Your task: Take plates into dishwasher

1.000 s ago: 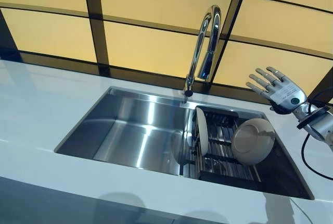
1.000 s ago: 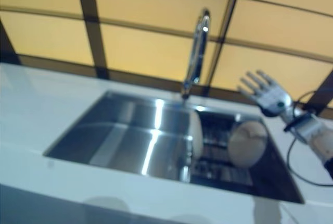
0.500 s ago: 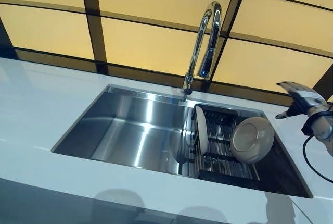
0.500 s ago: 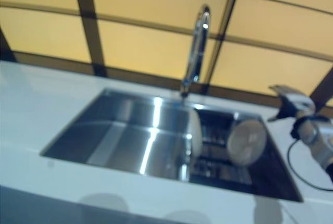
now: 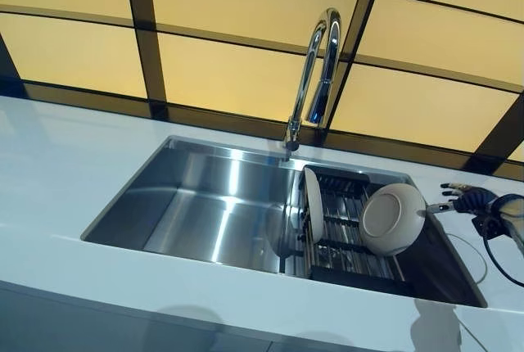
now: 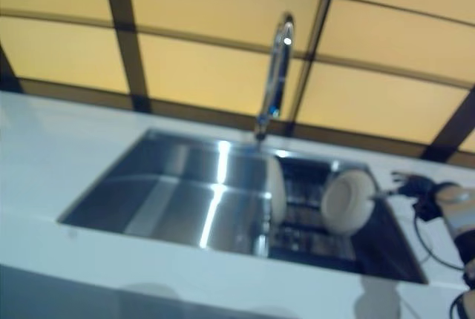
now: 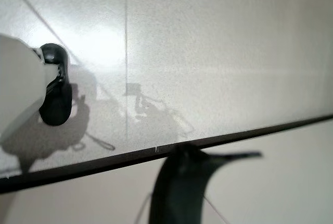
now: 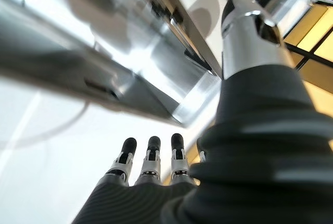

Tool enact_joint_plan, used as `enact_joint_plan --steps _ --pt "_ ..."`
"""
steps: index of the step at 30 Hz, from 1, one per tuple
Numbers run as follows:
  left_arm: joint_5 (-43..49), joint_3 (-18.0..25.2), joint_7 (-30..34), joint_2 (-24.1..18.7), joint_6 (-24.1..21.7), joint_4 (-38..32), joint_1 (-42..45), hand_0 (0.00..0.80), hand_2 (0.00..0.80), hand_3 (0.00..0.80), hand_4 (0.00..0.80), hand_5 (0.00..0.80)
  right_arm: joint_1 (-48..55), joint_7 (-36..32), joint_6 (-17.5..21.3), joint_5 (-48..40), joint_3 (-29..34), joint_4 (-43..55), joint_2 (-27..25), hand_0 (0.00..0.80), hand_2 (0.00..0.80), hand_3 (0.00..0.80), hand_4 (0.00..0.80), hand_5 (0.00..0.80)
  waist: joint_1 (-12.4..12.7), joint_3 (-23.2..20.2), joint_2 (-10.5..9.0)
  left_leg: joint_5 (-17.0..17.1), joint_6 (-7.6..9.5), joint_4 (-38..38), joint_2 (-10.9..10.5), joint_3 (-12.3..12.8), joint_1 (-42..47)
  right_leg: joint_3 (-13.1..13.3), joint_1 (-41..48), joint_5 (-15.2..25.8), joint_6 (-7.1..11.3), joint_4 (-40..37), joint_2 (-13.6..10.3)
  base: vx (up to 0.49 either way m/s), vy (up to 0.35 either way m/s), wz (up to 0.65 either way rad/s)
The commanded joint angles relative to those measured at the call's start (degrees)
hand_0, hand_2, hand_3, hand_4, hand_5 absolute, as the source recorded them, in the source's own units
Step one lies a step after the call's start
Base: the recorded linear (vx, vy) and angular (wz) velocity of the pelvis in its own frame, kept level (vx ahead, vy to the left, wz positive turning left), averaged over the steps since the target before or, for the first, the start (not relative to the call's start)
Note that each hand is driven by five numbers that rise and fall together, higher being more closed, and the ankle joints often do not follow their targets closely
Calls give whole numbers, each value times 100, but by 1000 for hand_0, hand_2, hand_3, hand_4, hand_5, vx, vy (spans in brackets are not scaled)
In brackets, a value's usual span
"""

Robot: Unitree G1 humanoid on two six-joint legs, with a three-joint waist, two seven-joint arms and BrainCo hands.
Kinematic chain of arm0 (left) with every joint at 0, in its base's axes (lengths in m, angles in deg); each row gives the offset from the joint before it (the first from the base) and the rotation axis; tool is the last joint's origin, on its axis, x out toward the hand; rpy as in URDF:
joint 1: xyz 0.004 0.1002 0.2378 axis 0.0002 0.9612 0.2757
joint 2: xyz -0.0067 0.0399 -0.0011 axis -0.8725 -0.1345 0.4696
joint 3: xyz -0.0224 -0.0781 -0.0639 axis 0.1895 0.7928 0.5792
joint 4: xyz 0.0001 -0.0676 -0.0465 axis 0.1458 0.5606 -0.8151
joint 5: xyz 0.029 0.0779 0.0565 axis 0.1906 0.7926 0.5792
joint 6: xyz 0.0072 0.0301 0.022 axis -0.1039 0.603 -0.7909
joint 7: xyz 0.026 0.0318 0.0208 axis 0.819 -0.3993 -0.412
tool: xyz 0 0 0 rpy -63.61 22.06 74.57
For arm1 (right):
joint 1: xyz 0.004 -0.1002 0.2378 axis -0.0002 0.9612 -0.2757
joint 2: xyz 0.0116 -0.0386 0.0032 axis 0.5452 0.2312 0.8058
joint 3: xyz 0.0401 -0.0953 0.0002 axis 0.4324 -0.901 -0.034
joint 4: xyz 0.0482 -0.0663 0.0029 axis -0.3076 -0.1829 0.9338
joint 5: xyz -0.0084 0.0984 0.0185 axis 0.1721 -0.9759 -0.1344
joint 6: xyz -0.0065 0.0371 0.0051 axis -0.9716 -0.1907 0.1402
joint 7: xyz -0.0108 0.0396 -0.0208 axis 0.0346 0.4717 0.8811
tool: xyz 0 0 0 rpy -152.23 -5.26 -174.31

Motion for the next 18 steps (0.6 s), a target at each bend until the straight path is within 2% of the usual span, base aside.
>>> enact_joint_plan --steps 1,7,18 --pt "48 -165 62 -1 -107 360 -107 0 0 0 0 0 -497 27 -136 -517 90 -144 -43 0 0 0 0 0 12 -154 -41 -175 181 -22 -49 343 -125 130 378 -375 457 1 -136 6 14 -5" --pt "45 -177 41 33 -172 408 -77 0 0 0 0 0 -333 196 -268 -820 349 -208 47 0 0 0 0 0 2 -181 -43 -183 169 -22 -47 363 -106 134 404 -390 457 -5 -137 5 8 -2" --pt "41 -214 22 36 -216 440 -60 0 0 0 0 0 -433 104 -409 -908 301 -300 27 0 0 0 0 0 6 -197 -54 -178 169 -22 -51 382 -95 138 406 -390 447 2 -130 0 0 0"
